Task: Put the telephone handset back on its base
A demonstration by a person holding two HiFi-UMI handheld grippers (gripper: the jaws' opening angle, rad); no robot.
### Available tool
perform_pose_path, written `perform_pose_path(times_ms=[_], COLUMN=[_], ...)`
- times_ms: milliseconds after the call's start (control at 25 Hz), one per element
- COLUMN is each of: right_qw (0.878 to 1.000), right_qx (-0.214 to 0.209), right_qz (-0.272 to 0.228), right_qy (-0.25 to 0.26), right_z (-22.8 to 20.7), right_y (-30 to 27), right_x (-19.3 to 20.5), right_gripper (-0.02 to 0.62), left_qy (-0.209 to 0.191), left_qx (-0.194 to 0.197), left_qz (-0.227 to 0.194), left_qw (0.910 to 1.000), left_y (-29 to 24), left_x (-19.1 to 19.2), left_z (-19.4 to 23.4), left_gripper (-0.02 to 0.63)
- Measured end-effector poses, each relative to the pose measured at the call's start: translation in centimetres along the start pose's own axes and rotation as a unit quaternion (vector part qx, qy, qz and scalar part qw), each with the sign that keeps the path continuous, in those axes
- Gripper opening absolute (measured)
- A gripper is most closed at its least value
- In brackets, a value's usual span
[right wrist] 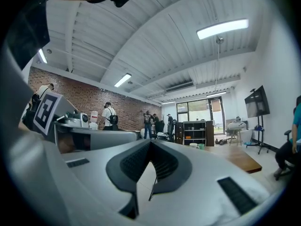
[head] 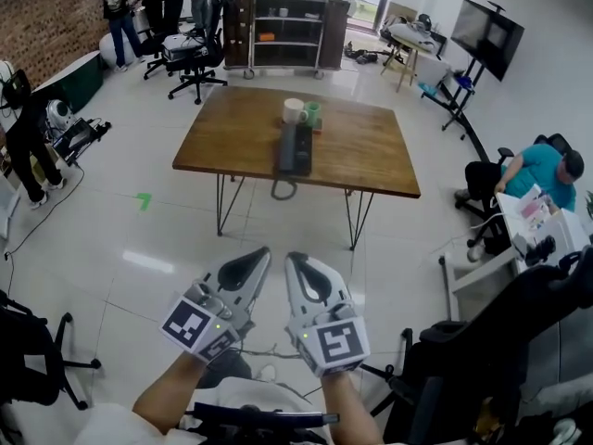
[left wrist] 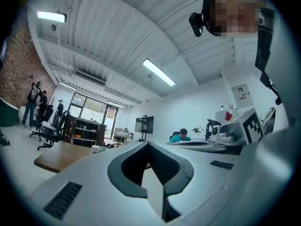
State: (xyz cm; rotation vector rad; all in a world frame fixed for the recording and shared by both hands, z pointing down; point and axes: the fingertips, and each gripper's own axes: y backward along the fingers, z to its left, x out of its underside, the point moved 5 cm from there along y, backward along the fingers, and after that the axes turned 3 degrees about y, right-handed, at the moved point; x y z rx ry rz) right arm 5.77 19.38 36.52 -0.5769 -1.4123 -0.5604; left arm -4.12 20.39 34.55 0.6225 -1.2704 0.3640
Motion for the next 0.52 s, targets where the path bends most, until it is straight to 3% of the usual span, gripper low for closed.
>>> perform_pose_path(times_ms=[520], right_qw=[1.000], right_qx=[0.000], right_qz=[-0.005], right_qy=[0.021], right_z=[1.0], right_y=[1.0], right_x=[-0.1], right_gripper=[0.003], left_qy=[-0.007], left_qx=[0.008], left_qz=[0.002], left_qw=[0.9999], left_y=[1.1], left_x=[-0.2], left_z=[-1.1], left_gripper=[0.003])
